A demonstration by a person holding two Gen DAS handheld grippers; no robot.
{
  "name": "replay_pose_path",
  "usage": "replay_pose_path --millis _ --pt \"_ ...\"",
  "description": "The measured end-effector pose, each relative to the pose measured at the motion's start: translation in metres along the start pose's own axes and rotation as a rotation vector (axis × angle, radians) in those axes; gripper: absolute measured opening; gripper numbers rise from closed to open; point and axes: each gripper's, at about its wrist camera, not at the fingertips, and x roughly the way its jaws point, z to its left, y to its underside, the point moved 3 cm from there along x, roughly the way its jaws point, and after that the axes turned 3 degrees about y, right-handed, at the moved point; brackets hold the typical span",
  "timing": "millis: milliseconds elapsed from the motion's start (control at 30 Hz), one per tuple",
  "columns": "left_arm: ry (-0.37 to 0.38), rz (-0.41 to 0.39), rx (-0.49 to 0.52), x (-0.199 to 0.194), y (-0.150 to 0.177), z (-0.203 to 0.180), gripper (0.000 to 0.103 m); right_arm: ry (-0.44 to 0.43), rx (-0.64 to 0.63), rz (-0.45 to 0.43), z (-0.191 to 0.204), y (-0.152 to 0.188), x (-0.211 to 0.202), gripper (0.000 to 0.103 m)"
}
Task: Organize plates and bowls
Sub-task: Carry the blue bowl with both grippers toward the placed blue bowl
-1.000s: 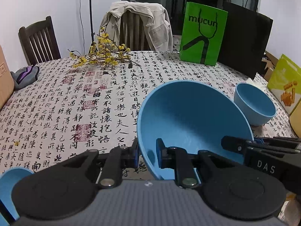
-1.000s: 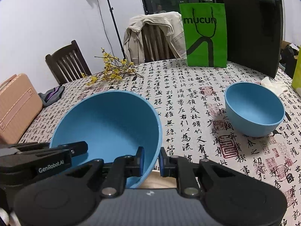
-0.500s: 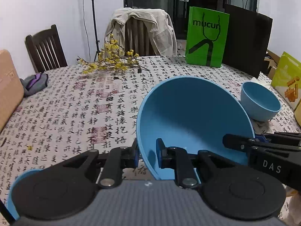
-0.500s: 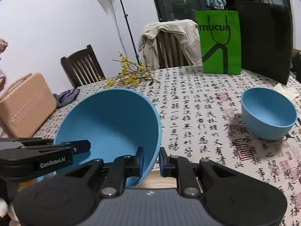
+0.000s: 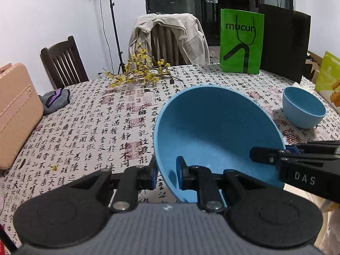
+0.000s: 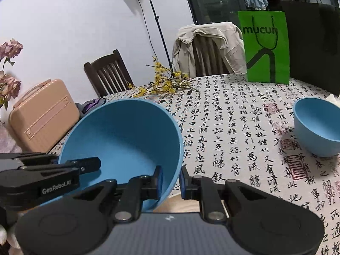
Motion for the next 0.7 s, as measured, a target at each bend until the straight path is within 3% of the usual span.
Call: replay_pose_path --millis 700 --pt "-0.075 -0.032 -0.047 -0.034 0.015 0.029 0.017 -0.099 -0.062 -0.034 0.038 0.001 -0.009 0.016"
